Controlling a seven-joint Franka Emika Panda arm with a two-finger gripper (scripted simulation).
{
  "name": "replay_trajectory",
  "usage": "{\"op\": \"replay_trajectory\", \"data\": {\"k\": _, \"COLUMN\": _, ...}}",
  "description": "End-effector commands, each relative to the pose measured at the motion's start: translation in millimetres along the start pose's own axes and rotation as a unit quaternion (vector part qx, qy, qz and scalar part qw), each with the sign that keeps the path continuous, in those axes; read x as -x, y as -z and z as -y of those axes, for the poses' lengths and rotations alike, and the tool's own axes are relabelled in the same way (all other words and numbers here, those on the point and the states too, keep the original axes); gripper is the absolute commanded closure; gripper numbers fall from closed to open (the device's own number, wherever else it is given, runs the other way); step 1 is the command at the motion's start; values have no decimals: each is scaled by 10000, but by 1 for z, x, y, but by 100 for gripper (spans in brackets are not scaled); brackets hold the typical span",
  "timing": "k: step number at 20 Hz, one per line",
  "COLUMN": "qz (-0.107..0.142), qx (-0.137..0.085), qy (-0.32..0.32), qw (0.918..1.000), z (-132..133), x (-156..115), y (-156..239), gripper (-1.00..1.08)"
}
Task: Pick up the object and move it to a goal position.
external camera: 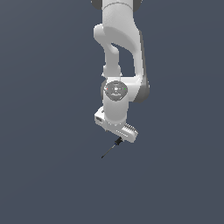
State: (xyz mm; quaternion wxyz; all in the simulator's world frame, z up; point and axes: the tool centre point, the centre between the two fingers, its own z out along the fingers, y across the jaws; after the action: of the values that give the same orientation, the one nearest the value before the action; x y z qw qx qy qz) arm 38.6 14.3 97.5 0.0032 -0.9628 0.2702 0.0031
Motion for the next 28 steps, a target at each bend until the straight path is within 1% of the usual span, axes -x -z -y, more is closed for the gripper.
{"op": "replay_trajectory", "data": {"k": 1, "qz": -8, "qx": 3, "qy": -312, "qw": 9995, "z": 4, "x": -2, "y": -8, "gripper": -92}}
{"op": "replay_trajectory", "data": {"k": 7, "qz": -25, "qx": 11, "qy": -862, "qw": 9963, "z": 11, "x": -5, "y": -22, "gripper": -92}}
{"op": "replay_trajectory", "data": {"k": 13, "qz": -37, "qx": 16, "qy": -1173, "qw": 9931, "z": 15, "x": -7, "y": -30, "gripper": -92}}
{"op": "replay_trajectory", "data": {"k": 22, "qz": -38, "qx": 18, "qy": -1232, "qw": 9924, "z": 16, "x": -7, "y": -35, "gripper": -92}}
{"op": "replay_trajectory", "data": {"k": 28, "qz": -39, "qx": 17, "qy": -1246, "qw": 9922, "z": 15, "x": -6, "y": -61, "gripper": -92}}
